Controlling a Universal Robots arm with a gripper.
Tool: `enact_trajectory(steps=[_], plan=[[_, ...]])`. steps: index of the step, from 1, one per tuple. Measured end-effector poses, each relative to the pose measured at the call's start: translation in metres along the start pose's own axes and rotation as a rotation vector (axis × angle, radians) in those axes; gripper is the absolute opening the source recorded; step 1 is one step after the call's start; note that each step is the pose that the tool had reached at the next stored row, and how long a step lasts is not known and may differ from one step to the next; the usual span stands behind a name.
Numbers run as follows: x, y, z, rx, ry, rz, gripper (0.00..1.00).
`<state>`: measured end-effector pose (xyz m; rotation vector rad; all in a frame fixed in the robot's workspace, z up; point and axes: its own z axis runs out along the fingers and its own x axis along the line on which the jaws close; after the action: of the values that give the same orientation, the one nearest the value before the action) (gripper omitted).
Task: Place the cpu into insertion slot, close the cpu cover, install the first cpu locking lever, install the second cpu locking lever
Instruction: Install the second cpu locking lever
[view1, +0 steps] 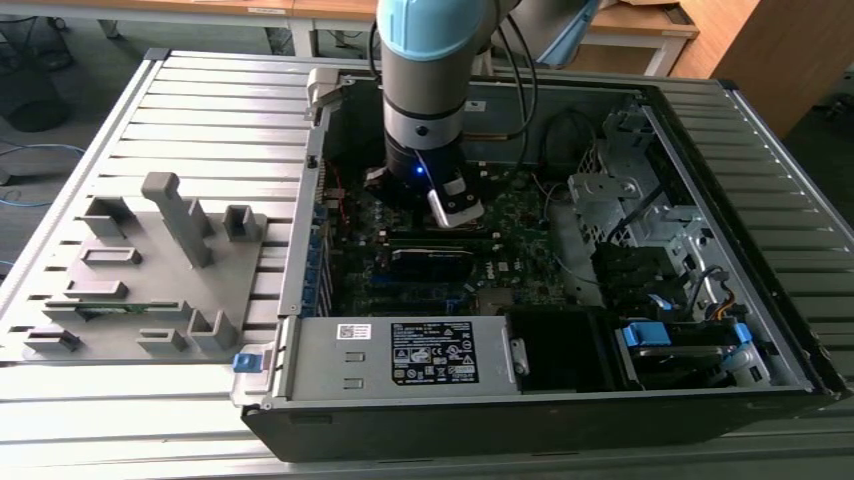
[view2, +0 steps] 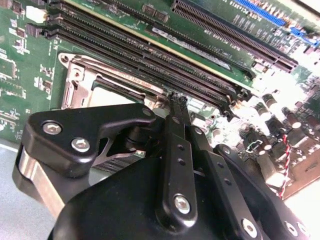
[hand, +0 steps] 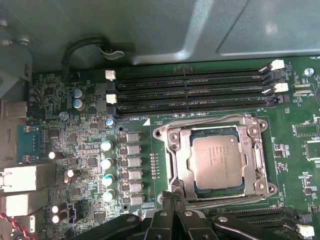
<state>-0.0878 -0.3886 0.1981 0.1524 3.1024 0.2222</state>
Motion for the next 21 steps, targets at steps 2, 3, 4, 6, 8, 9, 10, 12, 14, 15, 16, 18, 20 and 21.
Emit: enact_trajectory(steps=[2, 3, 4, 6, 8, 9, 10, 12, 14, 15, 16, 18, 20, 21], plan=[[0.0003, -0.0002, 0.0005, -0.0044, 0.0004, 0.0, 0.11], [0.0004, -0.0003, 0.0008, -0.0067, 0.0006, 0.0, 0.11], [0.0006, -0.0004, 0.0011, -0.0087, 0.0008, 0.0, 0.11], [0.0009, -0.0007, 0.0017, -0.0135, 0.0013, 0.0, 0.11], [0.0015, -0.001, 0.0022, -0.0191, 0.0019, 0.001, 0.11], [0.0018, -0.0011, 0.0025, -0.0218, 0.0022, 0.001, 0.11], [0.0021, -0.0012, 0.0028, -0.0241, 0.0022, 0.001, 0.11], [0.003, -0.0016, 0.0033, -0.0266, 0.0026, 0.001, 0.11], [0.004, -0.0021, 0.0037, -0.0288, 0.0029, 0.001, 0.11], [0.0041, -0.0022, 0.0037, -0.0302, 0.003, 0.001, 0.11], [0.0041, -0.0021, 0.0038, -0.0312, 0.003, 0.001, 0.11], [0.0041, -0.0021, 0.0032, -0.0318, 0.0028, 0.001, 0.11], [0.0041, -0.0016, -0.0001, -0.0318, 0.003, 0.001, 0.11], [0.004, -0.0013, -0.0022, -0.0316, 0.003, 0.001, 0.11]])
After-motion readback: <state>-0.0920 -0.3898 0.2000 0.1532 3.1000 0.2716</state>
